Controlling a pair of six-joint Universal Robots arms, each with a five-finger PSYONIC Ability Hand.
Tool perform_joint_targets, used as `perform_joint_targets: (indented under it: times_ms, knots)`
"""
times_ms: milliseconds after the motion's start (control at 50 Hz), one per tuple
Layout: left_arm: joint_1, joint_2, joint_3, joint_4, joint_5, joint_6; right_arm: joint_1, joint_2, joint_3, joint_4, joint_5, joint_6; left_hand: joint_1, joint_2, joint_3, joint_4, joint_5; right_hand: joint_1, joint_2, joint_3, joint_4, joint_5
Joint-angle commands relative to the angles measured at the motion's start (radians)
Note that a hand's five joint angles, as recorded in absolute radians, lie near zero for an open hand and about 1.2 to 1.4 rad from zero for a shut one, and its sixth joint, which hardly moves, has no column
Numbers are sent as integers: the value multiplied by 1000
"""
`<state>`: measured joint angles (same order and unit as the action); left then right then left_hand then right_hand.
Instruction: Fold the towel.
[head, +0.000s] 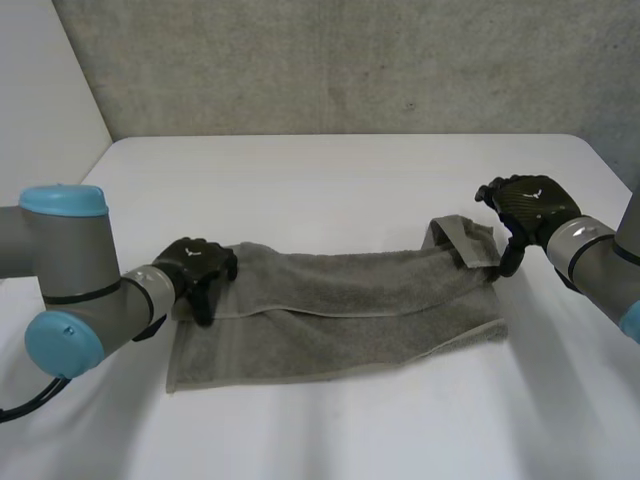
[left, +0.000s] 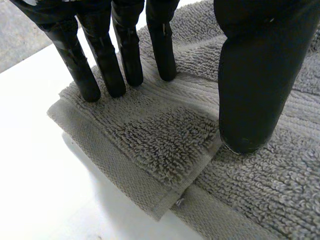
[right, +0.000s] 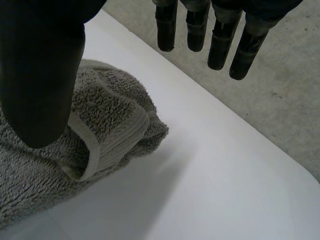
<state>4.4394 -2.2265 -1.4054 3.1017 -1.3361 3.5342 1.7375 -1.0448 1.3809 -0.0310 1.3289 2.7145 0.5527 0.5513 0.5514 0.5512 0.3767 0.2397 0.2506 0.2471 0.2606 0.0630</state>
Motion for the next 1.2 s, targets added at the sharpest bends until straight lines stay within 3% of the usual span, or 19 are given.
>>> perform_joint_targets:
  times_ms: [20,240,420,480,680,740,880,1060,1200]
  knots:
    - [5,-24,22,3,1,0,0,0,6,0,1,-19,171,173,173,173,173,-65,-76,-73,-86,-63]
    - [5,-39,37,51,2,0,0,3,6,-6,1,-21,471,472,472,472,472,-65,-76,-73,-86,-63]
    - [5,-30,49,49,0,0,0,6,6,-7,0,-21,580,581,581,581,581,-65,-76,-73,-86,-63]
    - [5,-18,56,43,0,0,0,8,6,-7,0,-21,843,844,844,844,844,-65,-76,-73,-86,-63]
    - [1,77,48,26,3,-3,-1,-23,-5,14,-23,-38,844,845,845,845,845,-65,-76,-73,-86,-63]
    - [0,171,46,-8,8,-14,-1,-78,12,60,-101,-117,844,845,845,845,845,-65,-76,-73,-86,-63]
    - [-15,287,66,-66,11,-17,7,-112,79,79,-174,-246,844,845,845,845,845,-65,-76,-73,-86,-63]
    - [-20,315,80,-87,9,-17,13,-124,132,57,-237,-363,844,845,845,845,845,-31,-42,-39,-52,-29]
    - [-18,301,112,-89,5,-15,11,-126,182,-21,-278,-582,844,845,845,845,845,-14,-25,-21,-35,-12]
